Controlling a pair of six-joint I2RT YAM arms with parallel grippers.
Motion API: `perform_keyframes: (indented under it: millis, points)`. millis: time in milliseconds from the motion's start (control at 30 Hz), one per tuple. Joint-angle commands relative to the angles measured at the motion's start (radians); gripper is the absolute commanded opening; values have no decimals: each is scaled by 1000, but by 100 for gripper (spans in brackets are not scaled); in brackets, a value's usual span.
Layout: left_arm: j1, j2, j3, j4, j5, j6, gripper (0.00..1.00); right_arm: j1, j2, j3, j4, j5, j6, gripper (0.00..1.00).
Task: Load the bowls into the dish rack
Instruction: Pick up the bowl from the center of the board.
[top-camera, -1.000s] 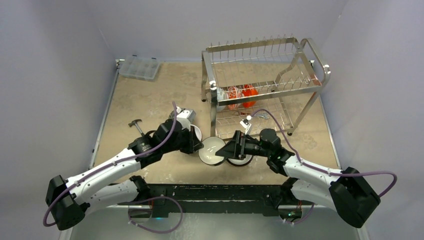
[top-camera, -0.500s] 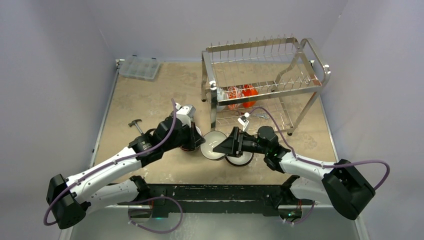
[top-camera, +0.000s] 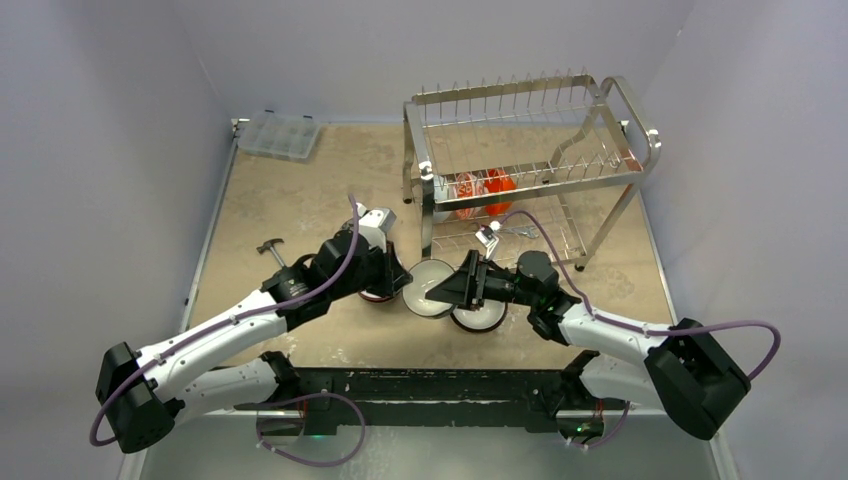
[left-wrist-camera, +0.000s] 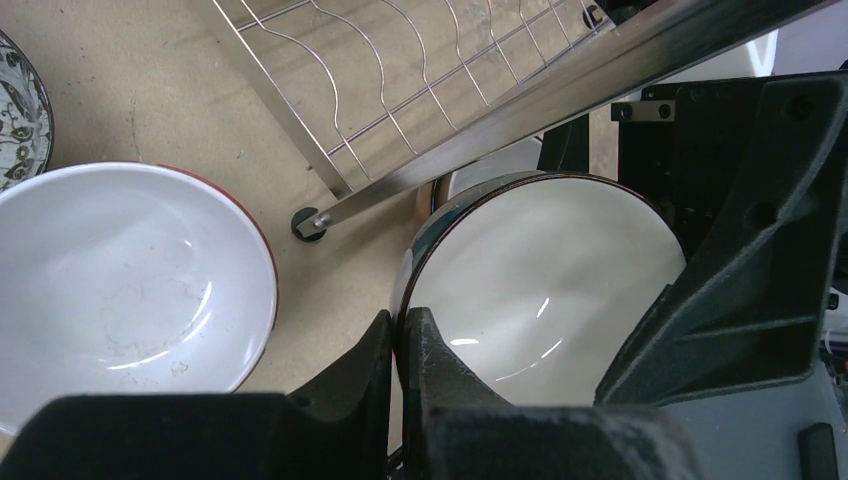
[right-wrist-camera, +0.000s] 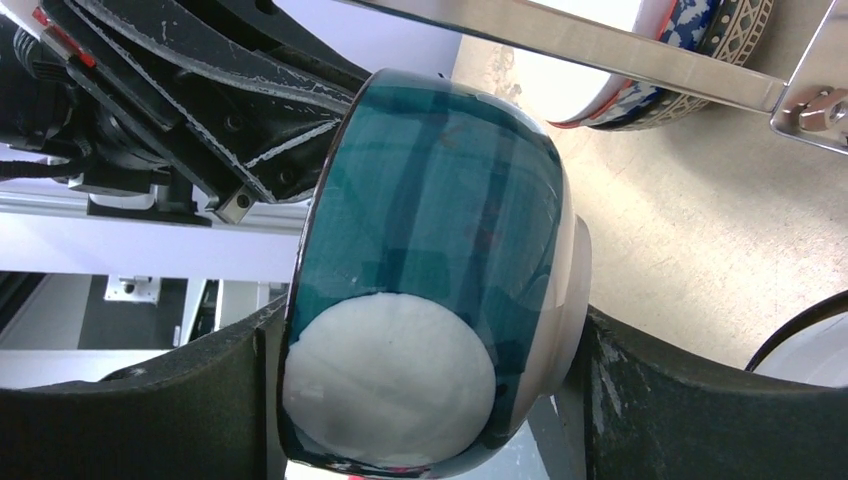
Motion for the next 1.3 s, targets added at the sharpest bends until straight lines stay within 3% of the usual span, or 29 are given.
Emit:
perform_keyframes:
  millis: [0, 167, 367, 400, 500, 633, 767, 1067, 1267]
  points:
    - [-7, 0, 48, 100, 19, 10, 0, 4, -4, 43, 55, -11, 11, 78]
    - [-7, -13, 35, 120, 31, 6, 0, 5, 2, 44, 64, -11, 15, 63]
    - [-6, -16, 36, 99, 4, 5, 0, 3, -15, 48, 17, -13, -3, 9]
    - [-5, -17, 36, 94, -2, 5, 5, 3, -19, 53, 2, -10, -9, 0]
    - [-5, -23, 37, 77, -42, -5, 21, 3, -30, 64, -48, -2, -32, 0]
    - [-5, -33, 36, 53, -77, -25, 53, 0, -47, 65, -83, 17, -46, 0]
    - [-5, -48, 40, 39, -96, -38, 69, -16, -81, 51, -126, 40, -45, 0]
    - [-1, -75, 32, 25, -134, -75, 94, -170, -188, -6, -180, -27, -51, 0]
    - [67, -89, -5, 60, -66, -109, 99, -309, -224, 31, -325, -101, -165, 0]
